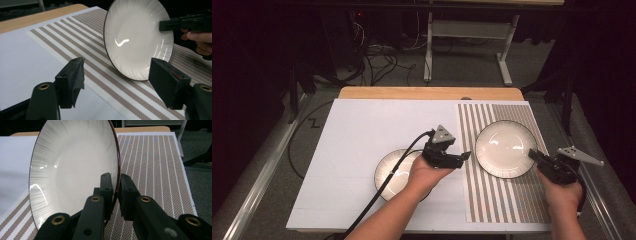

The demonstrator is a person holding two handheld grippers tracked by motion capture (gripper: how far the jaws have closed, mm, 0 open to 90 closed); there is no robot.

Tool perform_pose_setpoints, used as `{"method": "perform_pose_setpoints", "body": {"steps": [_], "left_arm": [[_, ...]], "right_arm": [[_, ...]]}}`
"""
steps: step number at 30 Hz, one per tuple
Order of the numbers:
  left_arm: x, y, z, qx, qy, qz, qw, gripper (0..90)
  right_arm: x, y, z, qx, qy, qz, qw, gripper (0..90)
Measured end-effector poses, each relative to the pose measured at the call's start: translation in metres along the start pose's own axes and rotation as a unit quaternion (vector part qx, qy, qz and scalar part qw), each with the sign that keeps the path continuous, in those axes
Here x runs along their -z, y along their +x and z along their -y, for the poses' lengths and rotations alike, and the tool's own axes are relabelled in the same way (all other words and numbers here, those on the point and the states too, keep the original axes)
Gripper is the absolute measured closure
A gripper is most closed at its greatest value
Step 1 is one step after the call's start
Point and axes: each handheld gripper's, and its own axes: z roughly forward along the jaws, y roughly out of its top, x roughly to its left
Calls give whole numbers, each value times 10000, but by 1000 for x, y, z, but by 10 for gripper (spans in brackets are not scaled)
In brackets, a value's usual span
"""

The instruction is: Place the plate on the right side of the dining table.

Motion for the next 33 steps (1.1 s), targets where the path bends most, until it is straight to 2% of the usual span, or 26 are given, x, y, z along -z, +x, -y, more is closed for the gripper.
{"method": "perform_pose_setpoints", "body": {"steps": [7, 17, 23, 31, 33], "left_arm": [[48, 9, 12, -54, -328, -86, 9994, 249], [109, 34, 40, 85, -609, -482, 9969, 207], [145, 49, 62, 170, -630, -707, 9954, 170], [192, 69, 94, 226, -651, -1122, 9913, 137], [201, 73, 101, 265, -734, -1115, 9907, 122]], "right_arm": [[-2, 3, -3, 31, 77, 77, 9999, 847], [-9, 4, -5, -38, 280, 167, 9995, 832], [-12, 2, -5, -105, 388, 201, 9990, 824], [-17, 0, -5, -225, 492, 253, 9982, 818], [-18, 0, -5, -259, 506, 261, 9980, 817]]}}
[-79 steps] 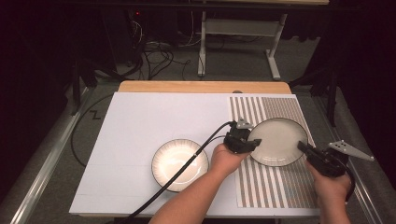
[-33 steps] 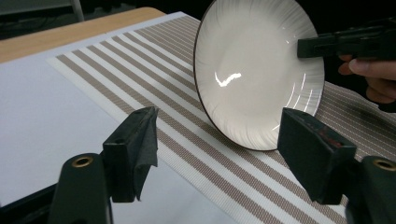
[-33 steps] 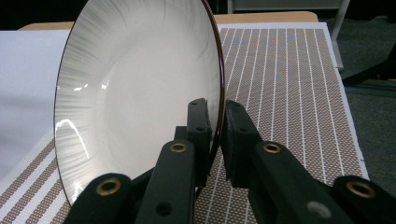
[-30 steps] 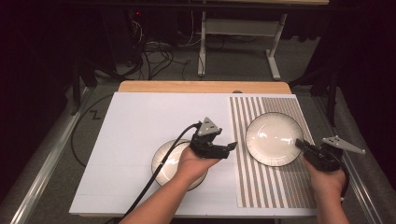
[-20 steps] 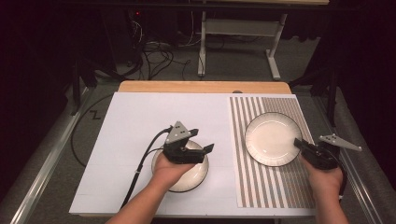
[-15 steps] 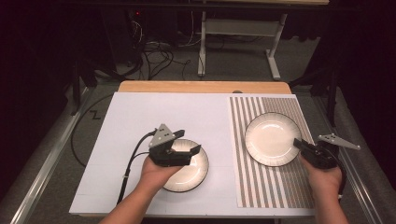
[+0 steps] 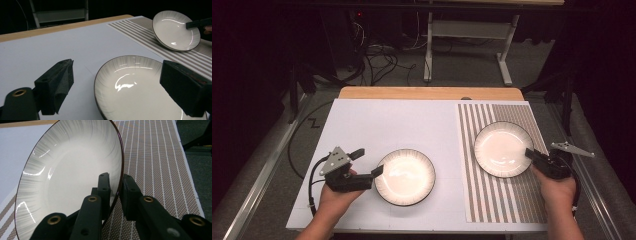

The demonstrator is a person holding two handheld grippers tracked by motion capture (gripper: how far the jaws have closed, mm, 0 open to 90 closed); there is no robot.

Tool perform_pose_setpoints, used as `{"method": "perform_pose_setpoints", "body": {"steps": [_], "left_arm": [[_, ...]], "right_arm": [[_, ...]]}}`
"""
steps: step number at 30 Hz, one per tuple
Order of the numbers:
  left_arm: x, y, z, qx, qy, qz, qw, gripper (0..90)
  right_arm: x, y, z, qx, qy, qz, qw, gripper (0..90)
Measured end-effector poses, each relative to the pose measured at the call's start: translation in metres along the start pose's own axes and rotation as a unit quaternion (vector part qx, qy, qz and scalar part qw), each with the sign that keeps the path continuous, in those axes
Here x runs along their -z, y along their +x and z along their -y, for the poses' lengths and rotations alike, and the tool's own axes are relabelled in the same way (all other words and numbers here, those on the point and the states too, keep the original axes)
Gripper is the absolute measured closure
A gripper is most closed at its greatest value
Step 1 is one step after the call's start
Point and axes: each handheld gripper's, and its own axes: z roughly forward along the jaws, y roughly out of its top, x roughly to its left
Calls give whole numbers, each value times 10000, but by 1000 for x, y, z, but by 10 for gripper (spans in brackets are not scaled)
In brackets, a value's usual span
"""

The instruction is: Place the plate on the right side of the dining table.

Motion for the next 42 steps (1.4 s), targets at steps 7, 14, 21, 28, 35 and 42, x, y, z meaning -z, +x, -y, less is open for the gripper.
{"method": "perform_pose_setpoints", "body": {"steps": [7, 14, 21, 28, 35, 42], "left_arm": [[25, 18, 6, 244, -362, 35, 9990, 111], [24, 19, 6, 216, -339, -2, 9992, 111], [22, 20, 7, 200, -284, -58, 9994, 110], [18, 23, 9, 167, -136, -224, 9995, 109], [17, 27, 11, 188, -107, -337, 9992, 107], [20, 28, 12, 178, -113, -442, 9988, 90]], "right_arm": [[-4, -1, -2, -58, 91, 81, 9999, 811], [-8, -4, -1, -133, 214, 327, 9991, 818], [-13, -8, 0, -246, 297, 437, 9983, 818], [-16, -13, 4, -307, 348, 471, 9978, 832], [-16, -12, 6, -281, 284, 509, 9979, 813], [-11, 0, 6, 130, 40, 672, 9976, 681]]}}
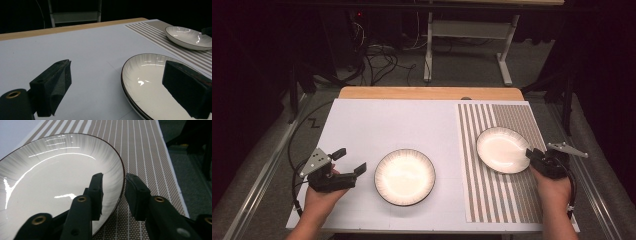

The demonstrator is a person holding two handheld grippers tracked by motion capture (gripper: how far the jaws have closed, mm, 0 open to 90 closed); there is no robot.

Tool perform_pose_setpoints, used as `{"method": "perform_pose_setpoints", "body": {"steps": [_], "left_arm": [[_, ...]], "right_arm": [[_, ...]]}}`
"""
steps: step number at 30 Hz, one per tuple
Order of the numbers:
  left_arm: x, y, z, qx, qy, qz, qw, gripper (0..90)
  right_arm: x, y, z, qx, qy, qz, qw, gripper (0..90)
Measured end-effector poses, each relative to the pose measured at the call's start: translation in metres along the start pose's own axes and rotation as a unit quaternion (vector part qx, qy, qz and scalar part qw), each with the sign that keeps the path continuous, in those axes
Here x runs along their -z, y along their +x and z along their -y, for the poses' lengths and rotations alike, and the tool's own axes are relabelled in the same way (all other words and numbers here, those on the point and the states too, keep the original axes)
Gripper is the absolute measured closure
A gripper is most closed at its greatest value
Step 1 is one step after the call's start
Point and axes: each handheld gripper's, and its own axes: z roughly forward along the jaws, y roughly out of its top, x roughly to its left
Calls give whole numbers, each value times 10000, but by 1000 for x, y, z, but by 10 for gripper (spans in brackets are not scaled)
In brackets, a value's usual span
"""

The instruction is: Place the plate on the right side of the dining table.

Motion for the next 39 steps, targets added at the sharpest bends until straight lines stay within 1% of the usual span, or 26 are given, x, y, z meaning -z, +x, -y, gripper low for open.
{"method": "perform_pose_setpoints", "body": {"steps": [2, 4, 6, 8, 11, 13, 15, 17, 20, 22, 24, 26, 29, 33, 37, 39], "left_arm": [[1, 0, 0, -19, 7, -17, 10000, 87], [1, 0, 1, -30, 26, -47, 10000, 87], [1, 0, 2, -35, 34, -49, 10000, 87], [1, -1, 2, -55, 58, -59, 10000, 84], [0, -2, 3, -84, 66, -82, 9999, 81], [0, -2, 3, -107, 84, -86, 9999, 79], [0, -3, 4, -128, 106, -95, 9998, 77], [0, -4, 5, -129, 120, -88, 9998, 74], [-1, -7, 6, -171, 136, -78, 9997, 68], [-1, -8, 6, -183, 124, -72, 9997, 66], [-1, -9, 6, -195, 132, -66, 9997, 63], [-1, -10, 6, -196, 120, -77, 9997, 53], [-1, -11, 6, -246, 109, -153, 9995, 23], [-1, -11, 5, -268, 31, -222, 9994, 0], [1, -11, 5, -271, -2, -232, 9994, 0], [1, -11, 5, -275, -28, -234, 9993, 0]], "right_arm": [[5, 5, -1, 116, -130, 41, 9998, 636], [11, 12, -2, 274, -317, 54, 9991, 568], [17, 20, -4, 425, -489, -32, 9979, 501], [24, 29, -5, 523, -668, -230, 9961, 439], [31, 40, -7, 614, -773, -459, 9941, 360], [34, 51, -7, 695, -834, -665, 9919, 309], [36, 62, -6, 780, -864, -921, 9889, 258], [39, 74, -6, 902, -936, -1129, 9851, 223], [48, 93, -7, 1040, -1085, -1452, 9779, 167], [53, 104, -7, 1087, -1178, -1653, 9731, 154], [57, 117, -6, 1150, -1212, -1864, 9682, 106], [58, 126, -5, 1225, -1185, -1992, 9650, 68], [61, 140, -2, 1298, -1199, -2117, 9612, 12], [62, 150, 0, 1360, -1223, -2220, 9577, 11], [61, 153, 0, 1392, -1221, -2252, 9566, 10], [61, 154, 1, 1424, -1211, -2234, 9566, 10]]}}
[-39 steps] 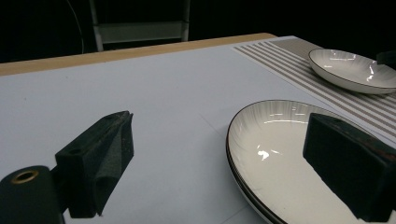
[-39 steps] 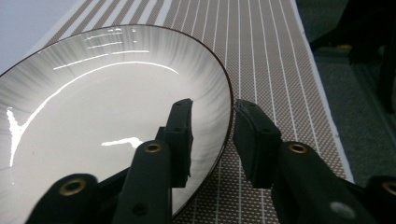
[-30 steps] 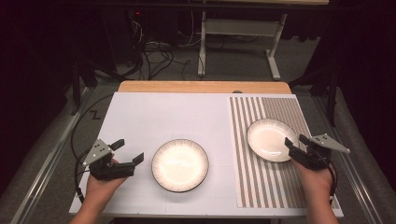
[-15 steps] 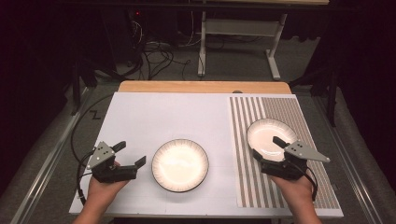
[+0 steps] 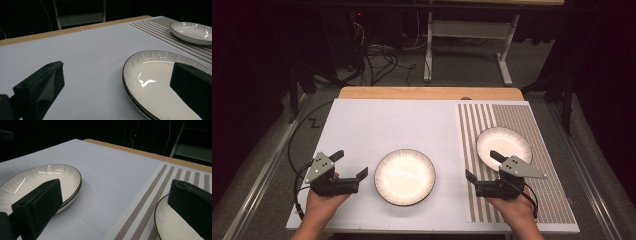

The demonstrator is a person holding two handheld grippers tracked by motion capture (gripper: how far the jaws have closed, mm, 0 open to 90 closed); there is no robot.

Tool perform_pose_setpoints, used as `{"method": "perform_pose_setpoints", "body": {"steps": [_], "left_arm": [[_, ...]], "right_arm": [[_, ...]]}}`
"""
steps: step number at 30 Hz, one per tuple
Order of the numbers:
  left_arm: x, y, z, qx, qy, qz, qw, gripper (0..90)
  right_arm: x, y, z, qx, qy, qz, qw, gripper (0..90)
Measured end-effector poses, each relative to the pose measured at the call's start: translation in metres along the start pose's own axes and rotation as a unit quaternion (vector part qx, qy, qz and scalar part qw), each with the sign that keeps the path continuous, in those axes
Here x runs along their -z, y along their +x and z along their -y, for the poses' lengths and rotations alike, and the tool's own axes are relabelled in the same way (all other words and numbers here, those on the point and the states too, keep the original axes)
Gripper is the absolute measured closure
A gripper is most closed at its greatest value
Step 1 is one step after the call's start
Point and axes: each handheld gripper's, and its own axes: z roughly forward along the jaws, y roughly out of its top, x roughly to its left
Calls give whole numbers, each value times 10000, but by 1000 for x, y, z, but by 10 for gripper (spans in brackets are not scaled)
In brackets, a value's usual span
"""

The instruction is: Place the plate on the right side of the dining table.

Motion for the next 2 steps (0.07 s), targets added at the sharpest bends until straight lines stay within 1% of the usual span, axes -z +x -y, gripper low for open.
{"method": "perform_pose_setpoints", "body": {"steps": [2], "left_arm": [[1, 0, 0, -3, -12, 0, 10000, 0]], "right_arm": [[0, 0, 0, -3, -2, -9, 10000, 11]]}}
